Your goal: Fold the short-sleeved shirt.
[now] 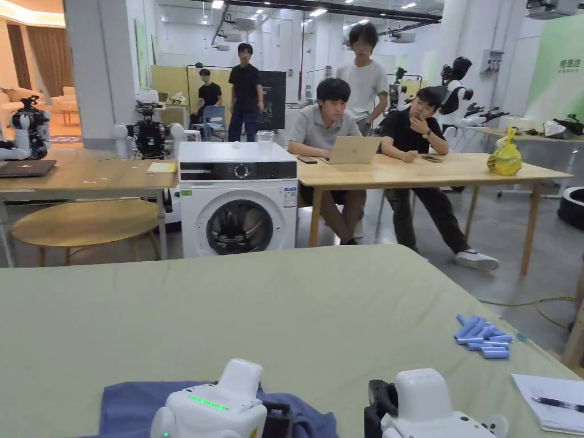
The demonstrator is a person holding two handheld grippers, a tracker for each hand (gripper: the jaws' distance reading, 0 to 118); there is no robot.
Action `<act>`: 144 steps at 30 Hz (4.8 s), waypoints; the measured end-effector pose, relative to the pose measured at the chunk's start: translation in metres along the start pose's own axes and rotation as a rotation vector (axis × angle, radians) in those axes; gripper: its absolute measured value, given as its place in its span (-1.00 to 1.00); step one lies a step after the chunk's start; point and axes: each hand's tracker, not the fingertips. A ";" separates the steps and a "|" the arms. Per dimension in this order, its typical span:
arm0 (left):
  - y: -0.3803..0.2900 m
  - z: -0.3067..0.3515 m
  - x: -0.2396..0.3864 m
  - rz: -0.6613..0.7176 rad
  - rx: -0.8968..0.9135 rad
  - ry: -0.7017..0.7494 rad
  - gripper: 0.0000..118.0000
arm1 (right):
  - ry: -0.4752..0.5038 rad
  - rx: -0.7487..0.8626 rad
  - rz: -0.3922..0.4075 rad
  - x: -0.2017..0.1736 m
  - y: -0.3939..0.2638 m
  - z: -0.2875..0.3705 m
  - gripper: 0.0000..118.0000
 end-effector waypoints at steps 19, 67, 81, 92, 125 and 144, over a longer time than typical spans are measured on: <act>-0.141 0.229 -0.150 0.293 0.130 0.461 -1.00 | 0.127 0.016 -0.051 -0.080 -0.016 -0.015 -0.99; -0.090 0.041 -0.284 0.336 -0.274 0.442 -1.00 | 0.181 -0.521 0.069 -0.007 -0.110 -0.249 -0.93; -0.005 0.129 -0.303 0.208 -0.097 0.553 -1.00 | 0.113 -0.222 0.065 0.005 0.067 -0.153 -0.93; 0.110 0.208 -0.328 0.230 0.174 0.609 -1.00 | -0.033 0.098 -0.042 0.021 0.234 -0.116 -0.93; 0.054 0.118 -0.325 0.342 0.143 0.561 -1.00 | -0.118 -0.052 -0.064 0.029 0.142 -0.201 -0.93; -0.189 0.187 -0.222 0.444 -0.118 0.440 -0.17 | -0.002 -0.463 0.005 0.045 -0.100 -0.056 -0.05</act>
